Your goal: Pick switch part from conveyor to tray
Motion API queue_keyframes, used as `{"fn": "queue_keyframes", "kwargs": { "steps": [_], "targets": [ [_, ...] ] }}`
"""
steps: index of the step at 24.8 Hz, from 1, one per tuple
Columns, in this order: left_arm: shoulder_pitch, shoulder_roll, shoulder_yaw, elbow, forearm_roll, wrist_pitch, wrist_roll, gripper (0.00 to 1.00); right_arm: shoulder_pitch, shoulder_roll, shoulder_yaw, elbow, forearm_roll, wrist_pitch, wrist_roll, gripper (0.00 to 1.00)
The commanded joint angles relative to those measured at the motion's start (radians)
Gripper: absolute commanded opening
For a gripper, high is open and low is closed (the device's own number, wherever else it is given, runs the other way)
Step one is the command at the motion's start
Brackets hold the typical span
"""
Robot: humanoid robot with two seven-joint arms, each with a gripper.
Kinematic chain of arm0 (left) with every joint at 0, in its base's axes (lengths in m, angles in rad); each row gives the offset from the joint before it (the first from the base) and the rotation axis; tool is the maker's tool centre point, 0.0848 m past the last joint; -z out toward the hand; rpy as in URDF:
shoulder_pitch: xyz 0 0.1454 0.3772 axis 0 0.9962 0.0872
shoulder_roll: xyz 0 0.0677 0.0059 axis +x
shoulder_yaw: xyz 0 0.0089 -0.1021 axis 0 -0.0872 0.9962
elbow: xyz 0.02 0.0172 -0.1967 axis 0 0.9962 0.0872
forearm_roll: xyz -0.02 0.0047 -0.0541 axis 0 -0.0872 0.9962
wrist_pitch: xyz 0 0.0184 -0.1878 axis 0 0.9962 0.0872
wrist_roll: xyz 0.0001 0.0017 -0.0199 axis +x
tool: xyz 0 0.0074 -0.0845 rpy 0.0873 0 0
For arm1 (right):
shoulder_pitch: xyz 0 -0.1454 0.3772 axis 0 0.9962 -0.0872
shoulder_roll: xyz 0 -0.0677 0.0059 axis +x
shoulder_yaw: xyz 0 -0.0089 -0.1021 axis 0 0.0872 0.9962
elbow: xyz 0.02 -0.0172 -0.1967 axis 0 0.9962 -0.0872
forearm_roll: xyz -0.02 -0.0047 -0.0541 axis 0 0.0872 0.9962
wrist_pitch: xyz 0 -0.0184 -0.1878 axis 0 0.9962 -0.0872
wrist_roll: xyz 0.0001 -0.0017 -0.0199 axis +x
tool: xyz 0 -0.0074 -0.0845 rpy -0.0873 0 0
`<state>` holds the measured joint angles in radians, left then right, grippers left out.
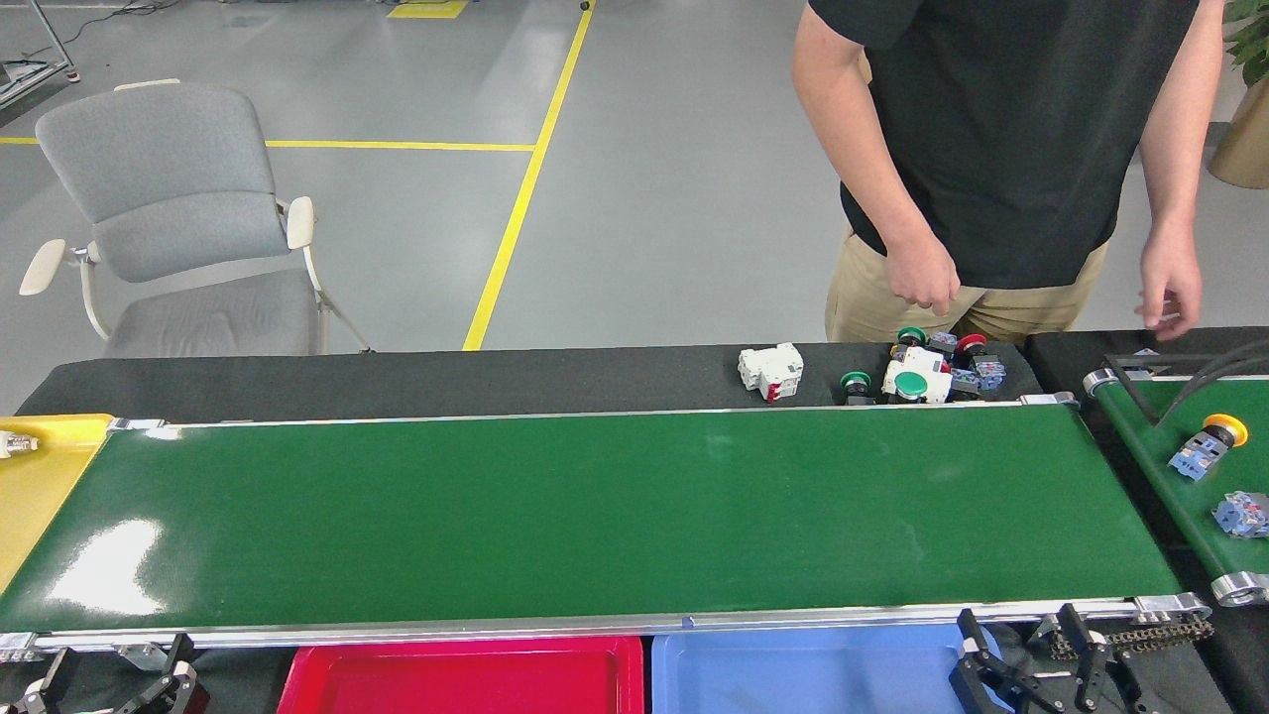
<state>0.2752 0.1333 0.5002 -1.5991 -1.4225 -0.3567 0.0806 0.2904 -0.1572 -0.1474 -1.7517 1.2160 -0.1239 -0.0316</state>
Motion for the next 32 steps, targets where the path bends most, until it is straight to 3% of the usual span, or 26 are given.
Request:
{"fn": "queue_keyframes", "kwargs": {
  "steps": [1, 4, 15, 18, 24, 32],
  "targets": [
    [-0.004, 0.011, 0.006, -0.007, -0.001, 0.004, 0.011, 1.0, -0.013, -0.012, -0.008, -0.009, 0.0, -0.003, -0.004, 1.0],
    [0.002, 0.014, -0.002, -0.007, -0.007, 0.002, 0.01, 1.0, -0.011, -0.035, -0.007, -0.002, 0.0, -0.005, -0.005, 1.0],
    [0.018, 0.019, -0.008, -0.005, -0.009, -0.005, 0.008, 1.0, -0.027, -0.039, -0.029, 0.017, -0.006, 0.0, -0.004, 1.0],
    [0.018, 0.019, -0.008, -0.004, -0.01, -0.019, 0.008, 1.0, -0.054, -0.038, -0.038, 0.043, -0.007, 0.001, 0.002, 1.0],
    [0.018, 0.02, -0.008, -0.004, -0.009, -0.031, 0.008, 1.0, -0.168, -0.044, -0.038, 0.192, -0.007, 0.004, 0.007, 1.0],
    [0.018, 0.019, -0.008, -0.001, -0.01, -0.045, 0.008, 1.0, -0.232, -0.039, -0.017, 0.23, -0.007, -0.005, 0.104, 1.0]
  ]
}}
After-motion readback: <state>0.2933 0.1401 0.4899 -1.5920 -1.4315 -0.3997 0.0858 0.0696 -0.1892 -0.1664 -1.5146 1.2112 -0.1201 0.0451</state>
